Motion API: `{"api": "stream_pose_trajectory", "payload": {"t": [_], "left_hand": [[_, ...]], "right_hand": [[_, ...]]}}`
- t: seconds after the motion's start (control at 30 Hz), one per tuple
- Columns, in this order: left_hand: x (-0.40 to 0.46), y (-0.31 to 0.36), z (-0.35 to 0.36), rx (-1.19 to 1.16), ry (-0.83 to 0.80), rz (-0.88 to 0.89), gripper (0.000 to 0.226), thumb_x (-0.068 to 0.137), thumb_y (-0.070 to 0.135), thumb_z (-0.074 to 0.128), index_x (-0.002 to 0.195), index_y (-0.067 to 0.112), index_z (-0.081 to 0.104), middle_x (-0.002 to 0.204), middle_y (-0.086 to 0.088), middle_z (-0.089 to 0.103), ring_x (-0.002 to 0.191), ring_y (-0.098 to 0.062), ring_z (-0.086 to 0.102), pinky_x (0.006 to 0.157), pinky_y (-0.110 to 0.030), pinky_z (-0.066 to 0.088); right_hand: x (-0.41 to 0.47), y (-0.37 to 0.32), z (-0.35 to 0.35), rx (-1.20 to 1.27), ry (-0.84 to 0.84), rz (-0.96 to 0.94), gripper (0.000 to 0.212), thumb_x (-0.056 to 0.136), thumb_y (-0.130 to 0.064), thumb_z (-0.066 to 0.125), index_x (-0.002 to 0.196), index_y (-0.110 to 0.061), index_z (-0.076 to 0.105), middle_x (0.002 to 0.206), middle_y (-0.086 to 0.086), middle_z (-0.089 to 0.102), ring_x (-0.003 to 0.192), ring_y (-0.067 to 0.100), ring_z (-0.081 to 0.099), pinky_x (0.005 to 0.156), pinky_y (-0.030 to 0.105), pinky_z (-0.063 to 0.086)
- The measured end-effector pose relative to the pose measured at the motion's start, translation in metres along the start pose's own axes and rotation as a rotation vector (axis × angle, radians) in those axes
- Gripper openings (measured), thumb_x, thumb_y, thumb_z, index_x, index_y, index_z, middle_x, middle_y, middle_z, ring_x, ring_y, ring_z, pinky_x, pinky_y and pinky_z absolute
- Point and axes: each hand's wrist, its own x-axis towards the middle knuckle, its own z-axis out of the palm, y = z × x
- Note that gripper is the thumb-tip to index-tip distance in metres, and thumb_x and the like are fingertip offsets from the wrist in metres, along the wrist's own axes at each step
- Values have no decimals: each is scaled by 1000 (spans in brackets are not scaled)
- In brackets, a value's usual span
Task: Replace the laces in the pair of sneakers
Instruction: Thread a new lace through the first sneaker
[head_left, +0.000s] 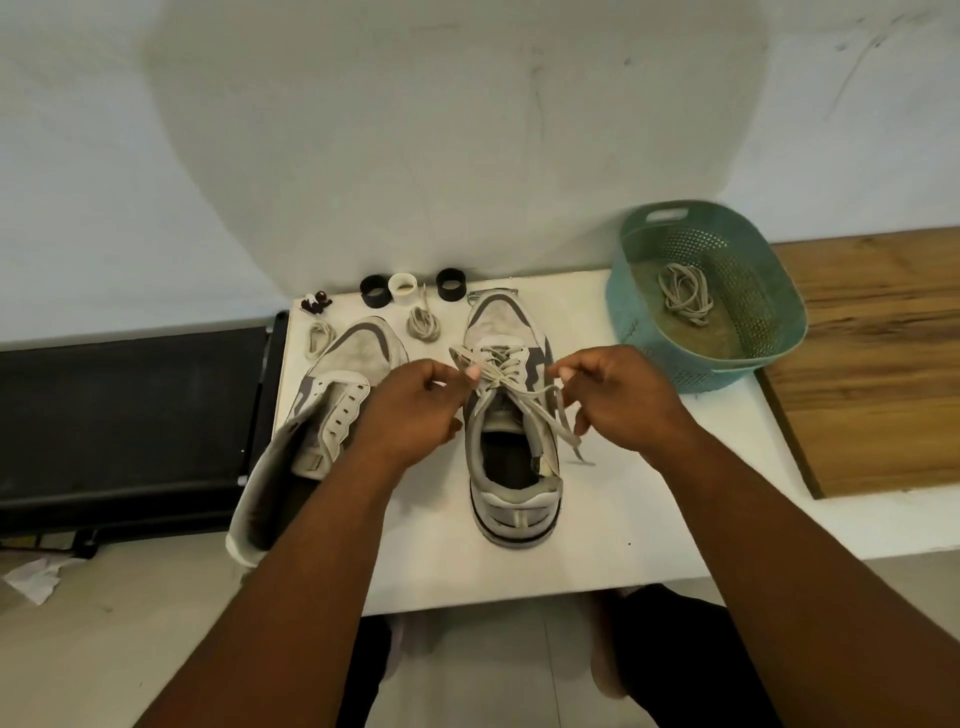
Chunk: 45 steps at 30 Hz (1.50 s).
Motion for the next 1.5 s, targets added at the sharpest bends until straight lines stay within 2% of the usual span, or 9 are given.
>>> {"api": "stream_pose_trajectory", "payload": {"t": [0.1, 0.2, 0.3, 0.37, 0.5, 0.87, 1.13, 1.33, 1.5], "left_hand": [[-12, -9, -3, 6, -132, -40, 68, 66, 61, 87, 121, 27, 66, 120, 4, 71, 105, -22, 71, 82, -40, 64], [-20, -14, 6, 184, 13, 104, 79, 67, 57, 90, 136, 34, 59, 126, 9, 68, 115, -10, 65, 92, -37, 60], [-34, -12, 21, 330, 168, 334, 50, 84, 48, 78, 131, 35, 66, 113, 9, 75, 99, -7, 71, 87, -30, 58], [-34, -12, 28, 455, 243, 434, 33, 94, 36, 67, 126, 28, 71, 102, 2, 78, 86, -17, 74, 78, -29, 56], [-41, -11, 33, 468, 321, 459, 41, 93, 31, 53, 125, 18, 74, 92, -10, 79, 81, -28, 73, 77, -38, 59], [-31, 14, 83, 476, 302, 536, 42, 94, 36, 53, 126, 19, 74, 112, -5, 78, 95, -25, 75, 92, -38, 57], [-18, 10, 110, 526, 285, 557, 33, 98, 39, 58, 121, 22, 75, 103, -3, 79, 91, -26, 74, 83, -39, 58], [-25, 23, 77, 570, 58, 493, 53, 88, 63, 68, 131, 31, 70, 125, 9, 74, 96, -10, 73, 95, -26, 53], [-37, 34, 5, 518, 188, 418, 44, 87, 58, 74, 120, 30, 74, 120, 11, 74, 102, -7, 68, 89, -19, 46]], "right_hand": [[-14, -4, 3, -135, -55, 7, 56, 79, -68, 71, 121, -30, 70, 87, -9, 76, 75, 7, 72, 78, 31, 58], [-27, -12, 10, -311, -32, -54, 84, 67, -75, 76, 137, -31, 59, 109, -8, 72, 97, 10, 67, 77, 25, 51], [-34, -17, 21, -409, 91, -139, 52, 76, -58, 76, 118, -29, 67, 97, -4, 73, 90, 18, 68, 71, 27, 49], [-28, -15, 28, -507, 122, -161, 29, 80, -49, 67, 96, -25, 69, 84, -3, 71, 81, 22, 67, 63, 27, 41], [-31, -9, 23, -535, 146, -169, 30, 77, -42, 48, 81, -20, 68, 73, 1, 66, 66, 22, 55, 59, 27, 33], [-37, 7, -25, -551, 367, -101, 22, 84, -33, 63, 102, -27, 75, 84, -3, 72, 75, 18, 61, 65, 28, 48], [-30, 18, -35, -594, 389, -4, 21, 93, -38, 65, 109, -29, 75, 90, -6, 73, 75, 14, 61, 65, 25, 50], [-33, 1, -39, -613, 341, 8, 34, 86, -36, 70, 119, -25, 69, 104, 0, 71, 87, 18, 62, 72, 30, 50], [-47, -48, -5, -428, 406, -177, 36, 86, -41, 70, 119, -25, 70, 111, -3, 72, 100, 19, 66, 90, 33, 51]]}}
